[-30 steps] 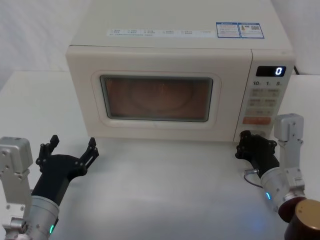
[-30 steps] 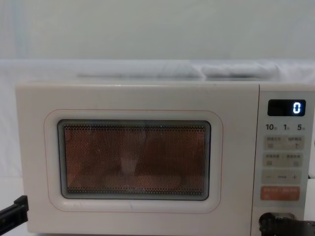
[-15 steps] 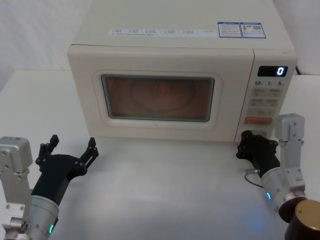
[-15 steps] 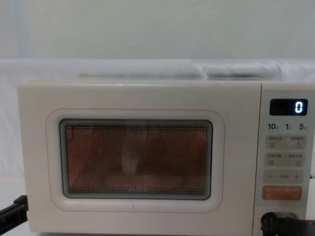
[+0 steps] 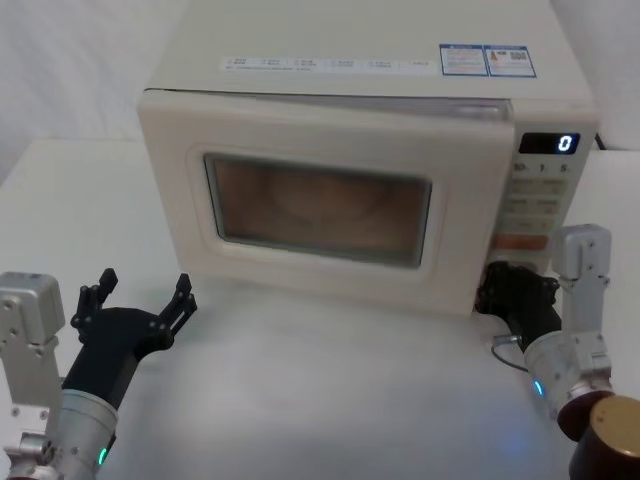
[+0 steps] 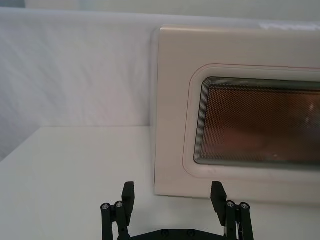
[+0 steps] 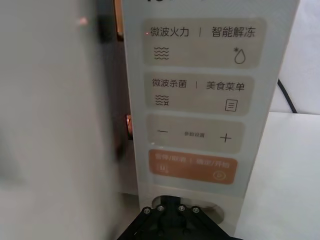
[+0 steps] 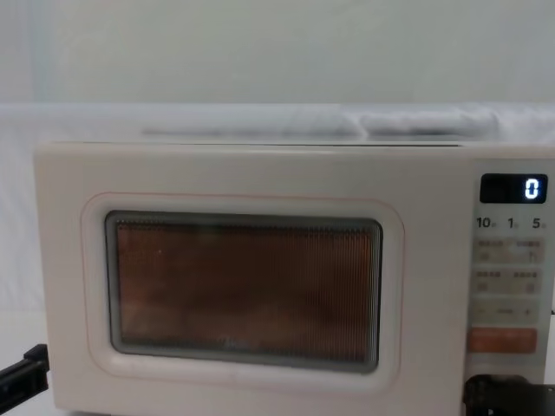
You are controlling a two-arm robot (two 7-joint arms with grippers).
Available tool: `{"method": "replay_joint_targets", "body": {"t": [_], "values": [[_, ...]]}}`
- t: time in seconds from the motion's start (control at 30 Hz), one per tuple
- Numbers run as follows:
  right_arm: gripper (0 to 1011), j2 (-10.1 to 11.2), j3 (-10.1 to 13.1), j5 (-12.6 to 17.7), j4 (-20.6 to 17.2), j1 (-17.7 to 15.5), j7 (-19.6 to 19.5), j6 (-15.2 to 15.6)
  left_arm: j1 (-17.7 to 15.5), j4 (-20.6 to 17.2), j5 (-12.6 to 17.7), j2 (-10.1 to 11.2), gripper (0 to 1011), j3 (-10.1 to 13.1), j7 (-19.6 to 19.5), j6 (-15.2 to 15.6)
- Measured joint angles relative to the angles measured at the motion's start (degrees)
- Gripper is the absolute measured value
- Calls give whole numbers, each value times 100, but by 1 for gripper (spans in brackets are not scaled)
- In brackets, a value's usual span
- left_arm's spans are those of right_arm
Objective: Press the button to open the microwave door with one hand; close the microwave door with the other hand.
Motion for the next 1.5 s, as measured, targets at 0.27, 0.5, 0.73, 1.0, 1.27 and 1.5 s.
{"method": "replay_joint_targets", "body": {"t": [0.27, 0.5, 0.73, 1.0, 1.27, 1.5], "values": [[0, -14, 4, -14, 42, 31, 5, -13, 0, 0, 0, 0, 1001, 0, 0, 0], [0, -9, 22, -14, 2, 4, 23, -15, 0, 0, 0, 0, 1001, 0, 0, 0], [0, 8, 44, -11, -97, -62, 27, -6, 0, 0, 0, 0, 1001, 0, 0, 0], [0, 43, 73, -3, -258, -166, 35, 112, 0, 0, 0, 0, 1001, 0, 0, 0], [0, 71, 80, 6, -398, -253, 44, 272, 0, 0, 0, 0, 1001, -1, 0, 0], [0, 101, 71, -1, -553, -340, 46, 431, 0, 0, 0, 0, 1001, 0, 0, 0]]}}
